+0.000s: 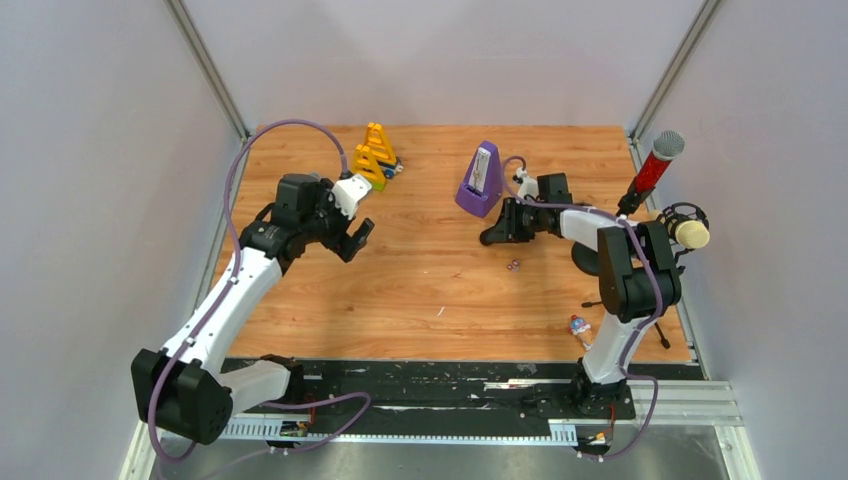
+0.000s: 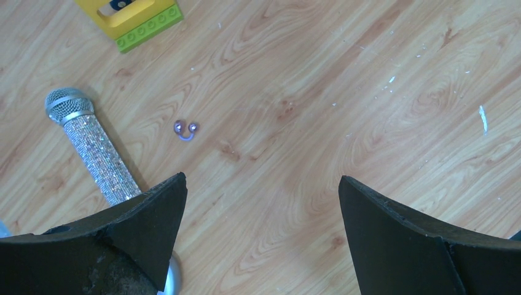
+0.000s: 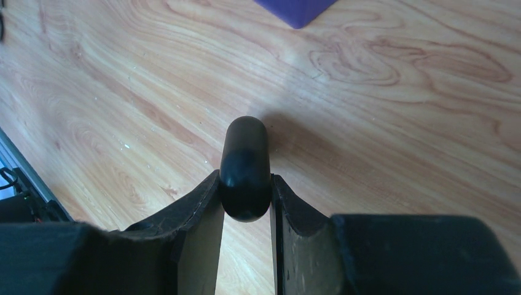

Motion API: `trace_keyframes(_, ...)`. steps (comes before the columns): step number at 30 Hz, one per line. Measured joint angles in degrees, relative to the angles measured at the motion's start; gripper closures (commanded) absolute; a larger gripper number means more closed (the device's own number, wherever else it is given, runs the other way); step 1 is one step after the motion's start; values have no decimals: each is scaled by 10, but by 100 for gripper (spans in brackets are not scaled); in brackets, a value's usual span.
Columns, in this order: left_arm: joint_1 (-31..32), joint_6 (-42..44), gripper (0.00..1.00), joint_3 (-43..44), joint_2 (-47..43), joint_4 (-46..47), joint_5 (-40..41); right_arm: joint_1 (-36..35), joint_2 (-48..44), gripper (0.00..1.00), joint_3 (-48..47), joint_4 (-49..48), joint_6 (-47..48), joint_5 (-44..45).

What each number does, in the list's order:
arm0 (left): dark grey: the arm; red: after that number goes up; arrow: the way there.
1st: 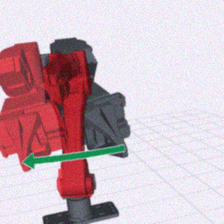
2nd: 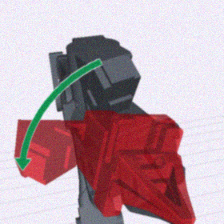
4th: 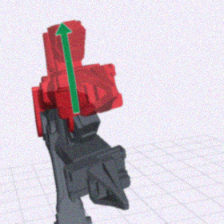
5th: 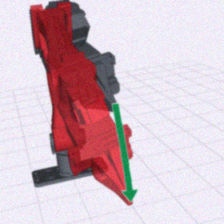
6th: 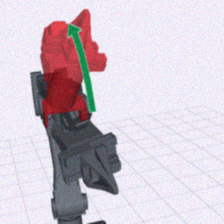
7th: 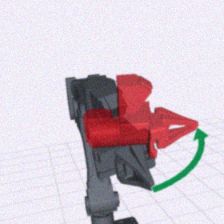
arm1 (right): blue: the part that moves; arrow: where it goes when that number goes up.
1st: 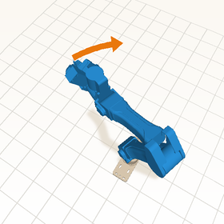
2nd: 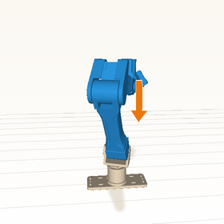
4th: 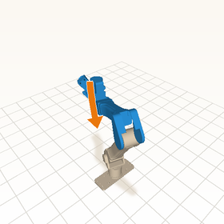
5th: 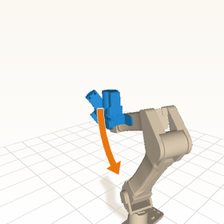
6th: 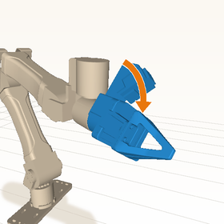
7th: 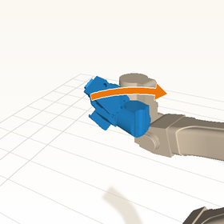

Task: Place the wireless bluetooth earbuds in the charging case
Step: Place the charging case with the earbuds at the center of the board.

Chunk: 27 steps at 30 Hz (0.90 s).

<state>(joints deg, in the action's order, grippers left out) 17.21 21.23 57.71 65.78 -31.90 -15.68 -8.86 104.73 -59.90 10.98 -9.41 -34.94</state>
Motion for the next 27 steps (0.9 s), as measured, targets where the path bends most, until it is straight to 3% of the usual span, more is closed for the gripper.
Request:
trace_keyframes(9,0,-2,0,0,-6,10,2,0,12,49,-16,17,2,11)
trace_keyframes(21,0,-2,0,-7,-11,13,-3,8,14,34,-23,38,5,20)
trace_keyframes(27,0,-2,0,-9,-13,14,-3,11,9,31,-30,49,10,43)
